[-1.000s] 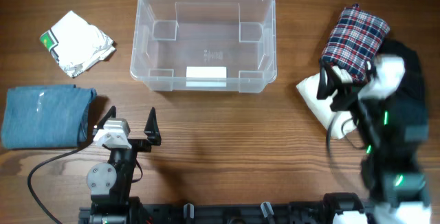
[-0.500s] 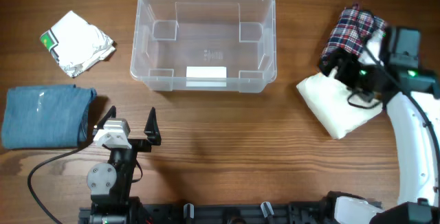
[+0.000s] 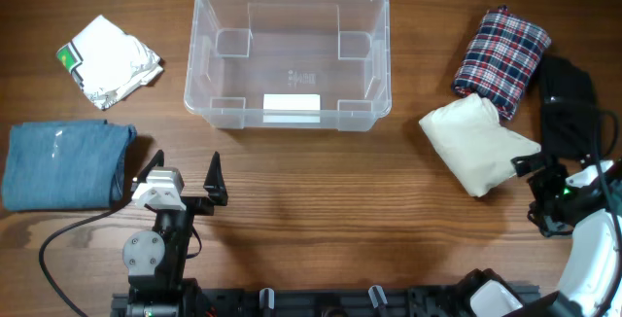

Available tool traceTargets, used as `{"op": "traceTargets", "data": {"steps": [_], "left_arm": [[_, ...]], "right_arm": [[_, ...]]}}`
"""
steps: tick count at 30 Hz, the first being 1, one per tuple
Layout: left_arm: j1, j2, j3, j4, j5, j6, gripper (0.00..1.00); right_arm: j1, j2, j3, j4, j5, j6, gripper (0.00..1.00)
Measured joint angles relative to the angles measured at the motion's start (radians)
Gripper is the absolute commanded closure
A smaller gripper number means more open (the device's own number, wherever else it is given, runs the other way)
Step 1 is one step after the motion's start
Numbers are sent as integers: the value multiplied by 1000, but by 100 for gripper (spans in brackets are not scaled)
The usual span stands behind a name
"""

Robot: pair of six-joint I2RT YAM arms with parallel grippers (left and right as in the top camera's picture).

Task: Pack container
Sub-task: 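Reach the right gripper to the cream cloth and grasp it, then lift the cream cloth with the right gripper and lower it into the bin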

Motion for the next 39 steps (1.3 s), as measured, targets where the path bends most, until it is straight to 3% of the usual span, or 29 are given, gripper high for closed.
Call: {"op": "traceTargets", "data": {"steps": [4,7,11,13,14,16,18,24,27,34,39], "left_arm": [[0,0,0,0,0,0,0],[0,0,0,0,0,0,0],[0,0,0,0,0,0,0],[0,0,0,0,0,0,0],[0,0,0,0,0,0,0],[0,0,0,0,0,0,0],[0,0,0,0,0,0,0],[0,0,0,0,0,0,0],[0,0,0,0,0,0,0],[0,0,0,0,0,0,0],[0,0,0,0,0,0,0]], "right_arm": [[0,63,-92,252,-98,3,0],[2,109,-134,341,-132,3,1],[34,195,-163,467,-159,2,15],[87,251,-166,554,-180,8,35],[109,268,-166,581,-182,16,53],[149,298,-166,631,-186,35,80],[187,311,-165,654,-195,57,96],[195,311,-157,642,-200,72,96],[201,283,-126,537,-200,71,96],[206,-10,98,328,-183,82,96],[209,-188,209,342,-189,277,96]]}}
